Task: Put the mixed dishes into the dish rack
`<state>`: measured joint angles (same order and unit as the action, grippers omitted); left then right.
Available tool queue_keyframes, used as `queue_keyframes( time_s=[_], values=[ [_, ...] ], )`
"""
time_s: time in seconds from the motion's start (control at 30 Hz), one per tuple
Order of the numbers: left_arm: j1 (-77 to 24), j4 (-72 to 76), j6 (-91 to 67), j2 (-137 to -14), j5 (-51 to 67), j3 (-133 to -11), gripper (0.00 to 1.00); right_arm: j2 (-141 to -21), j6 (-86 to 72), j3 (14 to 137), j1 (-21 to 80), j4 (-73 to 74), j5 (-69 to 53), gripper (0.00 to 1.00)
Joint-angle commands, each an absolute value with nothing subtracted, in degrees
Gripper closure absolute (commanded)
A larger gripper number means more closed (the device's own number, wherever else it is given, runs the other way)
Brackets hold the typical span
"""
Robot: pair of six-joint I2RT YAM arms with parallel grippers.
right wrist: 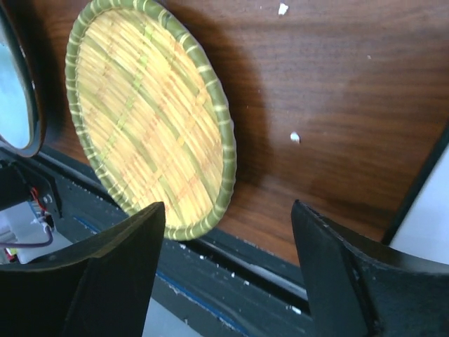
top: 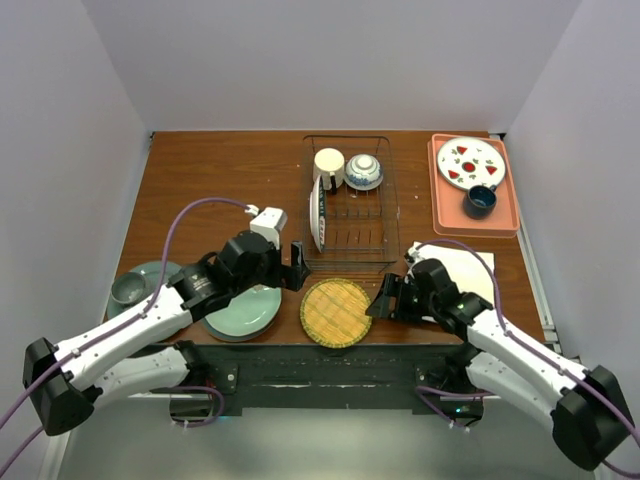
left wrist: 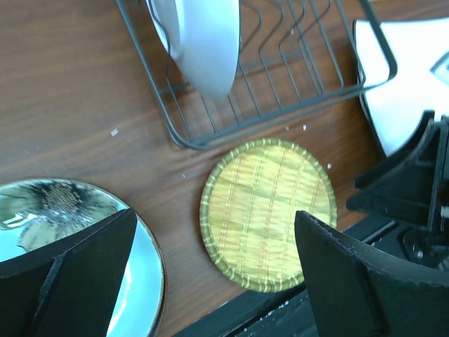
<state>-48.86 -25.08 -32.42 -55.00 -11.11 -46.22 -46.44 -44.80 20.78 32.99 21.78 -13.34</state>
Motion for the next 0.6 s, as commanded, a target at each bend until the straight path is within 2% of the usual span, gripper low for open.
queue_keyframes(
  time_s=[0.0, 0.07, 0.37, 0.4, 0.57],
  values=[
    [-48.6, -19.3, -33.7, -55.5, -6.2, -42.4, 0.00, -52.0, -44.8, 19.6, 33.0, 11.6, -15.0, 0.28],
    [-48.6, -16.3, -33.2, -56.1, -5.1, -39.7, 0.00, -54.4, -44.7, 18.8, 33.0, 8.5, -15.0, 0.35],
    [-48.6, -11.6, -34.1, -61.0, -3.8, -36.7, 0.00, -60.2, -46.1, 14.0, 33.0, -3.1, -15.2, 0.46],
    [-48.6, -11.6, -34.4, -61.2, -4.2, -36.6, 0.00, -61.6, -46.1, 13.7, 33.0, -3.8, -15.4, 0.52],
    [-48.6, -11.8, -35.1, -59.8, -6.6, -35.2, 0.00, -66.0, -46.1, 13.8, 33.0, -7.8, -16.4, 0.67]
  ],
)
